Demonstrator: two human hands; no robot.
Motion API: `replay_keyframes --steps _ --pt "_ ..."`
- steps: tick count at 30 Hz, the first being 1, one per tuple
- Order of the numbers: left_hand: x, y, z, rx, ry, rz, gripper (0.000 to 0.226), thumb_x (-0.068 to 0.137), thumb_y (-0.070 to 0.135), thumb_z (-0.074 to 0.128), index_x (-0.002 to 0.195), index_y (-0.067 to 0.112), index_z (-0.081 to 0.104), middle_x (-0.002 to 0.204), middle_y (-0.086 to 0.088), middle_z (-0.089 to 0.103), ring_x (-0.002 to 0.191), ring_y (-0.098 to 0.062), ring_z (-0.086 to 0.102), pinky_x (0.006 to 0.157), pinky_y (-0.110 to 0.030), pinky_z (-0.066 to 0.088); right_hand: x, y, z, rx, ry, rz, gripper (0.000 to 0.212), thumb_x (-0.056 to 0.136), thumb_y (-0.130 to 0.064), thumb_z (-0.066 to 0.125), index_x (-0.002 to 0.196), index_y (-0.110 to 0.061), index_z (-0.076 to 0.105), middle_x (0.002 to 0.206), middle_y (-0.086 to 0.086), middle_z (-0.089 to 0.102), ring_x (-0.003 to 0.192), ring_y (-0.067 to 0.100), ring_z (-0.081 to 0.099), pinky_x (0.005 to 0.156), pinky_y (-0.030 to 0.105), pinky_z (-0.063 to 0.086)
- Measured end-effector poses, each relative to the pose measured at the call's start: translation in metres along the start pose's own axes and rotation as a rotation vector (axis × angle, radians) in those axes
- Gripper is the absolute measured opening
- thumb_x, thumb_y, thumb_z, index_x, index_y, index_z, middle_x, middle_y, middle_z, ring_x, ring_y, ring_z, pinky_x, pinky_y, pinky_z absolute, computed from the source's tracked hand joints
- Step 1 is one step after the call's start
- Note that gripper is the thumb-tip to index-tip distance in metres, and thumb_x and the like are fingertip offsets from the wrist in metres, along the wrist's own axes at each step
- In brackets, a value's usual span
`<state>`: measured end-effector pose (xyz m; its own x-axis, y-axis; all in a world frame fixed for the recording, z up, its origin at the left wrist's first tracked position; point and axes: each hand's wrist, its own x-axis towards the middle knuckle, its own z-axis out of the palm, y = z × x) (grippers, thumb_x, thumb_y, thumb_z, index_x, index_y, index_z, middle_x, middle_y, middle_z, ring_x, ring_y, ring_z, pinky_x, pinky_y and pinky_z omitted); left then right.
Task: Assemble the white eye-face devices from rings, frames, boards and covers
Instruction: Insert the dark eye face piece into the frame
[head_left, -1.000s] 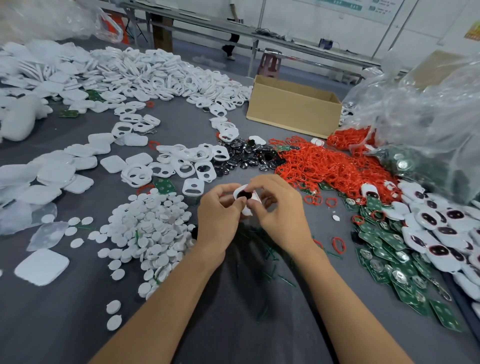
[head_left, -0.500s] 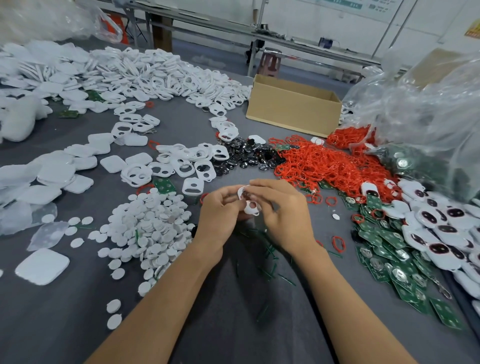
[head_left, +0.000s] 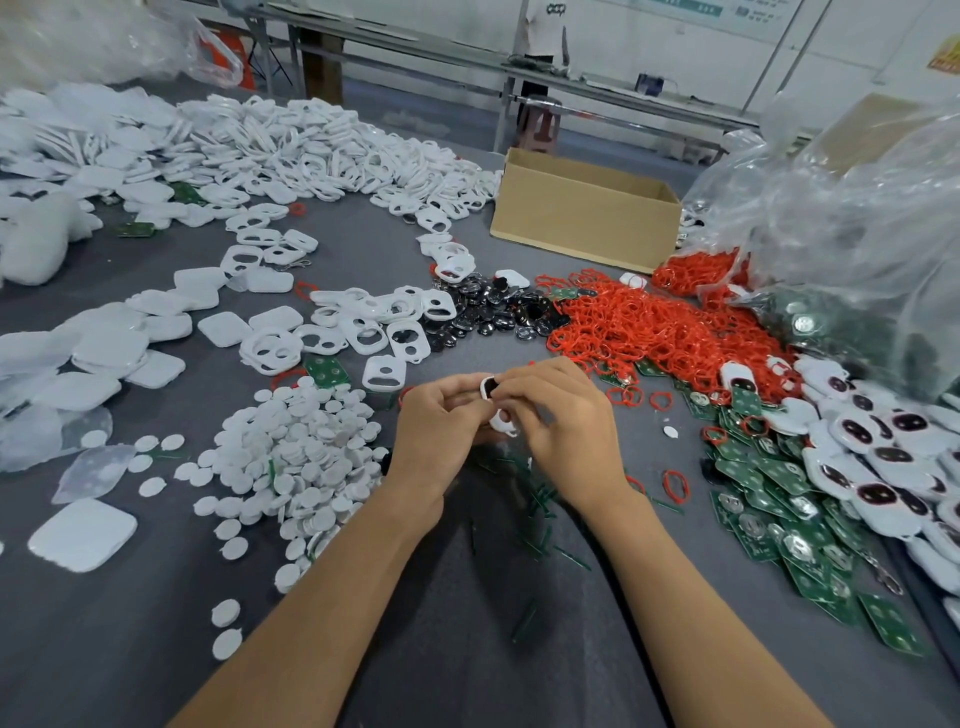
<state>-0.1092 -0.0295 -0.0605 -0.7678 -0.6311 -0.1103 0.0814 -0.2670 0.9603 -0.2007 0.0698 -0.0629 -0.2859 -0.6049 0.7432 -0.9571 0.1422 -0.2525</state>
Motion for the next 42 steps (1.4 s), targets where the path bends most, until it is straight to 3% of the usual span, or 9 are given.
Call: replay_keyframes --steps 6,14,20,24,27,30,32,36,42 --pt "0.000 0.002 -0.001 -0.033 0.011 0.000 0.020 0.085 -0.008 0.059 0.102 -0.003 0.070 0.082 -0.013 0.070 0.068 -0.015 0.064 0.067 -0.028 0.059 0.001 0.000 0.001 0.057 0.018 0.028 0.013 0.078 0.006 0.069 0.082 -0.006 0.072 0.087 0.003 0.071 0.083 0.023 0.062 0.076 0.036 0.050" --pt "0.000 0.003 -0.002 -0.042 0.033 -0.010 0.021 0.083 -0.009 0.058 0.087 0.006 0.072 0.074 -0.007 0.070 0.062 -0.012 0.064 0.056 -0.021 0.054 0.002 -0.001 0.001 0.143 -0.019 0.081 0.017 0.078 0.008 0.068 0.086 -0.005 0.075 0.090 0.000 0.073 0.087 0.024 0.062 0.081 0.033 0.049" --pt "0.001 0.001 -0.001 -0.035 0.063 -0.004 0.021 0.085 -0.008 0.060 0.089 0.009 0.072 0.073 -0.005 0.071 0.061 -0.011 0.065 0.056 -0.023 0.055 0.002 -0.010 -0.003 0.347 0.077 0.333 0.019 0.082 0.004 0.065 0.089 -0.011 0.074 0.088 -0.001 0.071 0.086 0.017 0.065 0.079 0.035 0.052" --pt "0.001 -0.001 -0.001 -0.021 0.081 0.018 0.022 0.084 -0.008 0.062 0.088 0.012 0.072 0.077 -0.007 0.073 0.063 -0.010 0.067 0.054 -0.022 0.054 0.006 -0.013 -0.003 0.467 0.063 0.541 0.019 0.082 0.002 0.067 0.098 -0.008 0.069 0.086 -0.002 0.067 0.072 0.013 0.062 0.069 0.031 0.052" --pt "0.002 -0.003 0.000 0.019 0.108 0.045 0.024 0.082 -0.007 0.063 0.087 0.014 0.072 0.079 -0.007 0.074 0.066 -0.013 0.067 0.057 -0.025 0.055 0.006 -0.012 -0.001 0.549 -0.037 0.681 0.018 0.083 -0.003 0.069 0.100 -0.009 0.068 0.078 0.006 0.067 0.068 0.028 0.063 0.063 0.039 0.051" --pt "0.003 -0.006 0.000 0.086 0.127 0.066 0.023 0.082 -0.006 0.063 0.090 0.014 0.071 0.084 -0.011 0.074 0.075 -0.023 0.070 0.072 -0.040 0.060 0.006 -0.012 0.002 0.535 -0.076 0.705 0.009 0.085 -0.002 0.066 0.090 -0.008 0.071 0.065 0.003 0.067 0.059 0.013 0.062 0.060 0.035 0.052" --pt "0.003 -0.007 0.000 0.130 0.130 0.073 0.022 0.082 -0.005 0.063 0.093 0.013 0.070 0.085 -0.011 0.074 0.079 -0.027 0.071 0.078 -0.044 0.059 0.006 -0.011 0.003 0.542 -0.074 0.711 0.011 0.084 0.001 0.065 0.086 -0.007 0.071 0.061 0.001 0.065 0.057 0.011 0.061 0.060 0.037 0.054" --pt "0.002 -0.007 0.000 0.126 0.024 0.056 0.021 0.086 -0.005 0.062 0.099 0.009 0.070 0.086 -0.009 0.075 0.075 -0.020 0.072 0.076 -0.038 0.060 0.007 -0.007 0.000 0.599 -0.086 0.675 0.017 0.083 0.007 0.064 0.083 -0.009 0.071 0.060 0.002 0.063 0.052 0.007 0.056 0.054 0.021 0.045" --pt "-0.002 -0.002 0.001 0.080 -0.131 0.026 0.029 0.093 -0.007 0.054 0.083 0.015 0.071 0.076 -0.005 0.073 0.068 -0.016 0.070 0.061 -0.023 0.059 0.009 -0.003 -0.005 0.627 -0.154 0.675 0.021 0.083 0.004 0.067 0.091 -0.013 0.074 0.070 0.010 0.066 0.061 0.010 0.054 0.061 0.025 0.044"
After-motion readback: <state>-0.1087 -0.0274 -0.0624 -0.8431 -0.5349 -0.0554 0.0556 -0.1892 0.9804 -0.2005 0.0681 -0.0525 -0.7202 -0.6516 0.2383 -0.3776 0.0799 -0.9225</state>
